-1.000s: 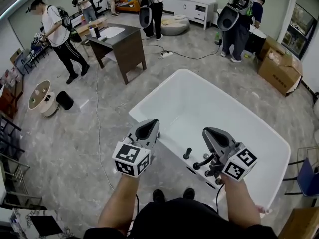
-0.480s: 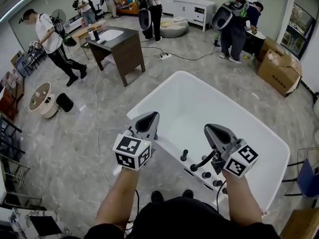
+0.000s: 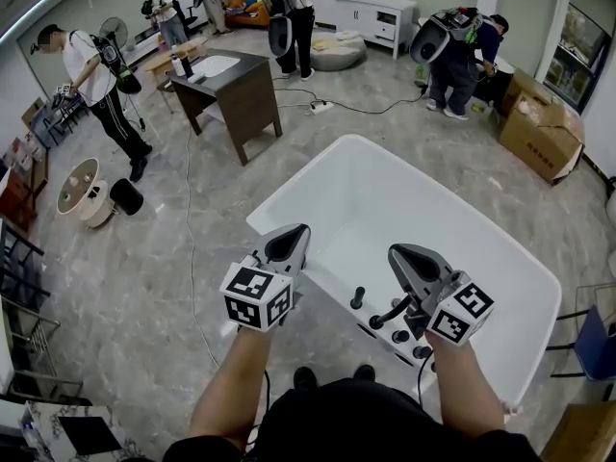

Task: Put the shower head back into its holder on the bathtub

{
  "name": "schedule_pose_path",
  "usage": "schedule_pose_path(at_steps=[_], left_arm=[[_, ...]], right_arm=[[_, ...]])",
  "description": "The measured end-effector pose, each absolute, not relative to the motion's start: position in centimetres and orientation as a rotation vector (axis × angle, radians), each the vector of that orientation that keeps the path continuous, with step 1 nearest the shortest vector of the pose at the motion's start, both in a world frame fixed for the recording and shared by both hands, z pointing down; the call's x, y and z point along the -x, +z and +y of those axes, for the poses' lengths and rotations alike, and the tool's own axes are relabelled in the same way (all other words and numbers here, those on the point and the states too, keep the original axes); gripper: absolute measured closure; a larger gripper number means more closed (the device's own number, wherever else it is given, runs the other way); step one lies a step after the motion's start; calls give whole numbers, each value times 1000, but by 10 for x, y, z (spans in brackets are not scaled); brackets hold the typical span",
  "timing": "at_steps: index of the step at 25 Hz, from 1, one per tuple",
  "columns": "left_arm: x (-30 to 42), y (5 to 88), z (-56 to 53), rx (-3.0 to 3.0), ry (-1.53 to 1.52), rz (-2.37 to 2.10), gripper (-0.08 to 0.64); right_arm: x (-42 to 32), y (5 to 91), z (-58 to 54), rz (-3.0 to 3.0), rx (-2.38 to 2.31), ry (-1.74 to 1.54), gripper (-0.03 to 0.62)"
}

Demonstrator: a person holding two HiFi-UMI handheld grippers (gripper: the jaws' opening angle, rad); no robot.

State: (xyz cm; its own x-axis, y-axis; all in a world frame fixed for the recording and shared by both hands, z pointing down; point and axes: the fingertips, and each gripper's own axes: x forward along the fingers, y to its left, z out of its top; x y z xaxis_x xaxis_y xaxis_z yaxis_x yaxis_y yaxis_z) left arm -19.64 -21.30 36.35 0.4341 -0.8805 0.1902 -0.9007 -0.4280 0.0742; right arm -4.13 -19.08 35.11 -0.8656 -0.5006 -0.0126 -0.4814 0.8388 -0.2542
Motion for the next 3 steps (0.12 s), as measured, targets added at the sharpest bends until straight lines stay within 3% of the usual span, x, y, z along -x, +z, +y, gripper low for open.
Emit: schedule_pose_path(at_steps=[3], left_arm=[[196, 364, -214, -2513, 186, -1574, 545]], right_arm=[[41, 351, -191, 2939, 781, -372, 577]])
